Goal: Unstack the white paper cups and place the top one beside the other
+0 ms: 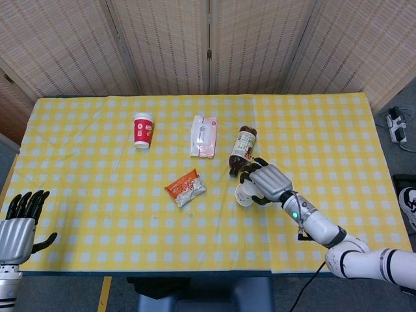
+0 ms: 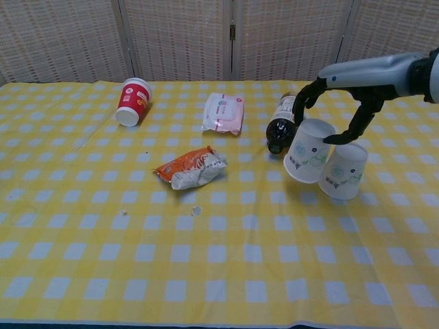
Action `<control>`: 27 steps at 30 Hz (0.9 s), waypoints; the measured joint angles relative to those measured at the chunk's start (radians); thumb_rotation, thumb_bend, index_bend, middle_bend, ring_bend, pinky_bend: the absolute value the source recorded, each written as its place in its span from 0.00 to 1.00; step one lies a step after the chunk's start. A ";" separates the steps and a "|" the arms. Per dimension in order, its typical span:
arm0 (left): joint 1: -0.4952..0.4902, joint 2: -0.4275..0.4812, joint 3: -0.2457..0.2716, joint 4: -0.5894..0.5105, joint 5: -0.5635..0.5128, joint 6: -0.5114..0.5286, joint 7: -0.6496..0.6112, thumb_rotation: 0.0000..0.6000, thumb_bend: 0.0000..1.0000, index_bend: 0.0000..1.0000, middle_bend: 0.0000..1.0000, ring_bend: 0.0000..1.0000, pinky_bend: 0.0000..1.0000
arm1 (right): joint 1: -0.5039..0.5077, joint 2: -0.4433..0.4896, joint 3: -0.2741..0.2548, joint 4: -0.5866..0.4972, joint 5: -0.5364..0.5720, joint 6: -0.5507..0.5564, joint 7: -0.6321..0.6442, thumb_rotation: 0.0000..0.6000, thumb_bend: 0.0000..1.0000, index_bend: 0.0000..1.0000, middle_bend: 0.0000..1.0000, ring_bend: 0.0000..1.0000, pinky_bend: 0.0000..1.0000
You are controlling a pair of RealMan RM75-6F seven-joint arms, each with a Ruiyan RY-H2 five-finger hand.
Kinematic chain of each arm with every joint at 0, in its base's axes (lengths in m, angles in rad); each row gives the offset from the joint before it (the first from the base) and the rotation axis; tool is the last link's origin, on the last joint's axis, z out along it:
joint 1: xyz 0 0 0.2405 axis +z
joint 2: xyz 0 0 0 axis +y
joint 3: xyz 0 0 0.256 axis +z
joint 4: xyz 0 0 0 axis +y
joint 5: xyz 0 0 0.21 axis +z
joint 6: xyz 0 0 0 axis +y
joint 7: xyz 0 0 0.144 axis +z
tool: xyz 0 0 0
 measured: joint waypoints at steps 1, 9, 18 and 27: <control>0.000 -0.001 0.000 0.002 0.000 -0.001 -0.001 1.00 0.24 0.12 0.11 0.07 0.00 | 0.003 -0.006 -0.003 0.006 0.004 -0.003 -0.003 1.00 0.40 0.44 0.21 0.17 0.07; -0.006 -0.011 0.000 0.014 0.002 -0.010 -0.006 1.00 0.24 0.12 0.11 0.07 0.00 | 0.026 -0.074 -0.026 0.080 0.038 -0.016 -0.018 1.00 0.40 0.44 0.21 0.17 0.07; -0.006 -0.014 0.000 0.023 0.000 -0.012 -0.013 1.00 0.24 0.12 0.11 0.07 0.00 | 0.042 -0.102 -0.038 0.104 0.051 -0.016 -0.024 1.00 0.40 0.44 0.21 0.17 0.07; -0.005 -0.019 0.002 0.035 -0.002 -0.015 -0.024 1.00 0.24 0.12 0.11 0.07 0.00 | 0.053 -0.117 -0.046 0.122 0.070 -0.010 -0.036 1.00 0.40 0.44 0.20 0.17 0.07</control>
